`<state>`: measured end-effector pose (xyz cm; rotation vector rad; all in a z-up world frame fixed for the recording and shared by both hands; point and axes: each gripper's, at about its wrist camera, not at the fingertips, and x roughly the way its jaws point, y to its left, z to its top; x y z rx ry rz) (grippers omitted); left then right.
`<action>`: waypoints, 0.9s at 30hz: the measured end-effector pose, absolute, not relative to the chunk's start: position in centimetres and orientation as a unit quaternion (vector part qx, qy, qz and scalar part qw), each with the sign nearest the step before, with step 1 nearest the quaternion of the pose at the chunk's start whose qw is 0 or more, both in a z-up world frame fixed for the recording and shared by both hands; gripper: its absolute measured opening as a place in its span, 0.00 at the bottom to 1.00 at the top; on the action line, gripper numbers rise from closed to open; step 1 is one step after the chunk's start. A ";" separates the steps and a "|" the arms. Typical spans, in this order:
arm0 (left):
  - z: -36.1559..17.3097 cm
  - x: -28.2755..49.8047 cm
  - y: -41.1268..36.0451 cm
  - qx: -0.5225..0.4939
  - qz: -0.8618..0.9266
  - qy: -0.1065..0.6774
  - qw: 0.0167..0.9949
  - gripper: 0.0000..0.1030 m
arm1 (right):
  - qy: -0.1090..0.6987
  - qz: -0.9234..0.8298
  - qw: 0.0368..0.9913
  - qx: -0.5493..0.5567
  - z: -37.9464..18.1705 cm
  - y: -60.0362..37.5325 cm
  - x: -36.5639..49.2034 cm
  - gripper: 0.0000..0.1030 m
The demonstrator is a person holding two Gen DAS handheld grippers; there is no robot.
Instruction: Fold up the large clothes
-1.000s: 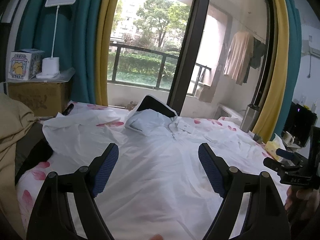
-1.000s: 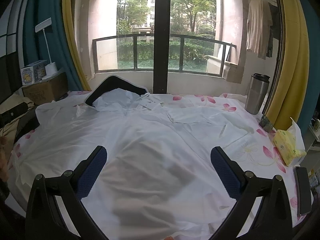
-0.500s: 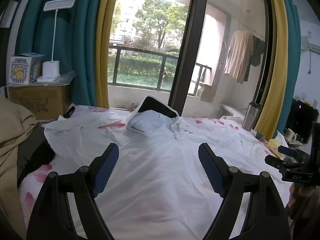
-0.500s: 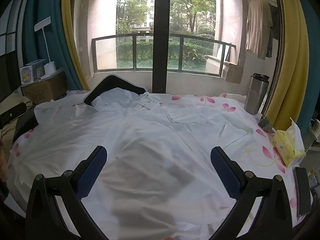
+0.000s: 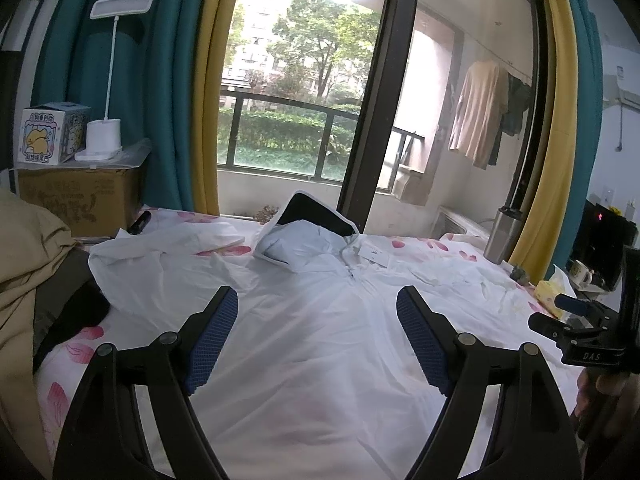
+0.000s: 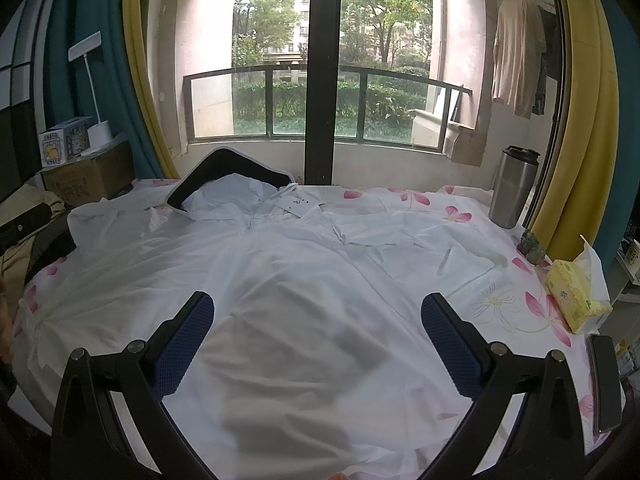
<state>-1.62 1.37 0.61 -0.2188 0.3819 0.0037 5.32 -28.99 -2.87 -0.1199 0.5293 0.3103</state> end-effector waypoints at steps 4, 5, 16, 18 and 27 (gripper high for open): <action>0.6 -1.6 1.4 -0.109 0.003 0.189 0.976 0.82 | 0.261 0.153 0.951 -0.059 -2.9 -29.0 5.3 0.99; 0.7 -1.6 1.4 -0.110 0.003 0.189 0.976 0.82 | 0.260 0.153 0.952 -0.059 -2.9 -29.0 5.3 0.99; 0.7 -1.6 1.4 -0.110 0.004 0.188 0.976 0.82 | 0.261 0.152 0.951 -0.059 -2.9 -29.0 5.4 0.99; 0.7 -1.6 1.3 -0.110 0.004 0.189 0.976 0.82 | 0.262 0.152 0.951 -0.059 -2.9 -29.0 5.4 0.99; 0.5 -0.6 1.1 -0.104 0.003 0.207 0.973 0.82 | 0.263 0.154 0.951 -0.059 -3.2 -29.2 6.2 0.99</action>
